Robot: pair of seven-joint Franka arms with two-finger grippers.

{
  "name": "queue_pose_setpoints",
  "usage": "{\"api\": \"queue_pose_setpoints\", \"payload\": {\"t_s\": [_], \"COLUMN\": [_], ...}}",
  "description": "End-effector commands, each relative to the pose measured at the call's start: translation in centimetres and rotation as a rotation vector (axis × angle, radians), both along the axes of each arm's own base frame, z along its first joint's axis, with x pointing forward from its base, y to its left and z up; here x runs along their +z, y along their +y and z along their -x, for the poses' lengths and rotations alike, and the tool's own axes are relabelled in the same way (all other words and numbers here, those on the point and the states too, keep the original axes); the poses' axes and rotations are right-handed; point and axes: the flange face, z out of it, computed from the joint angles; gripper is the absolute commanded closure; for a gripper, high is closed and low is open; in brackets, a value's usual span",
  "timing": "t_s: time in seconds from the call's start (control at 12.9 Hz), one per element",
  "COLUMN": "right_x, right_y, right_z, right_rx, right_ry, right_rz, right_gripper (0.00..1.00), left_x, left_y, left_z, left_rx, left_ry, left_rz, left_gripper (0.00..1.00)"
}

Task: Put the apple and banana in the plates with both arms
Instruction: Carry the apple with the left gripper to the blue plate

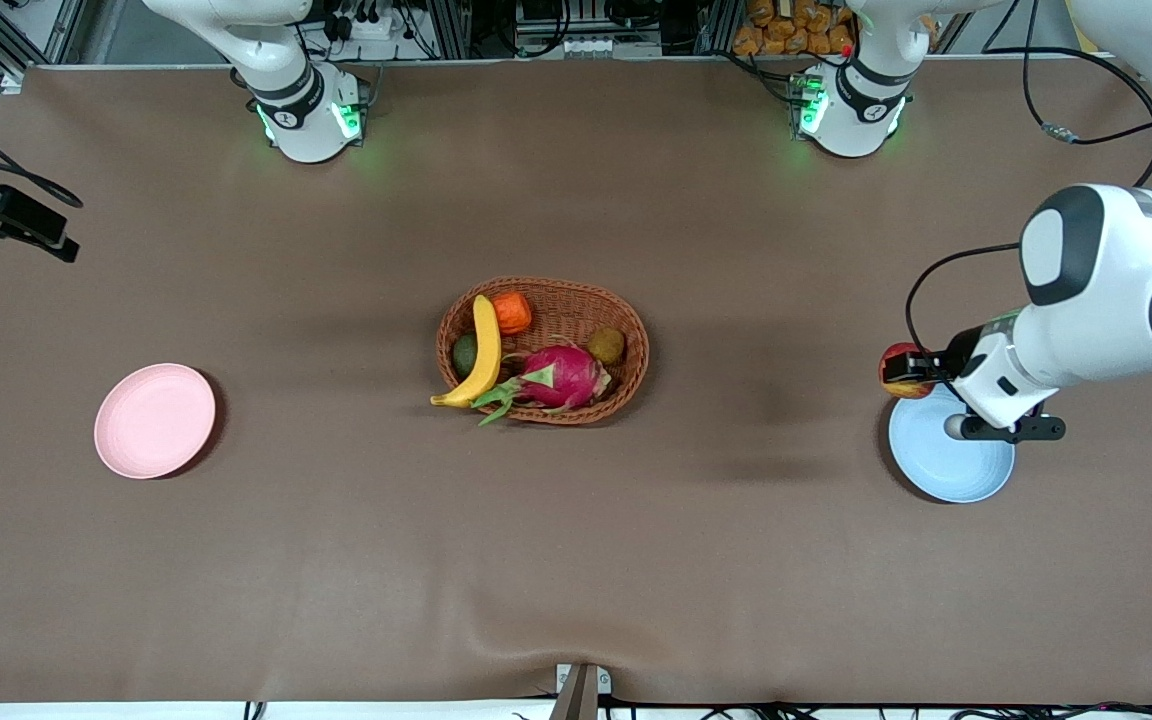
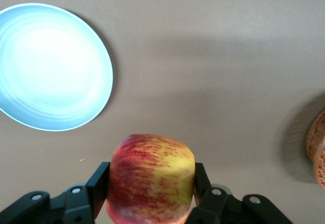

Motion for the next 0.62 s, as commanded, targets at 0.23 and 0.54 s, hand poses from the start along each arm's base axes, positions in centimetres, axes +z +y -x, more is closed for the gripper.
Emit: {"api": "queue_pose_setpoints", "payload": {"t_s": [0.23, 0.54], "right_x": [-4.3, -7.7], "right_y": [8.5, 21.0], "right_z": [-3.0, -1.7], "right_rx": [0.121, 0.319], "right_ry": [0.059, 0.128], "right_rz": [-0.132, -0.118], "right_gripper": [0.0, 0.0], "left_x": [-3.3, -5.3], "left_y": [3.2, 5.5], "left_z": [-0.9, -1.1], "left_rx": [0.006, 0.001], "left_ry": [0.022, 0.037], "left_rz": [0.019, 0.072], "left_gripper": [1.0, 1.0]}}
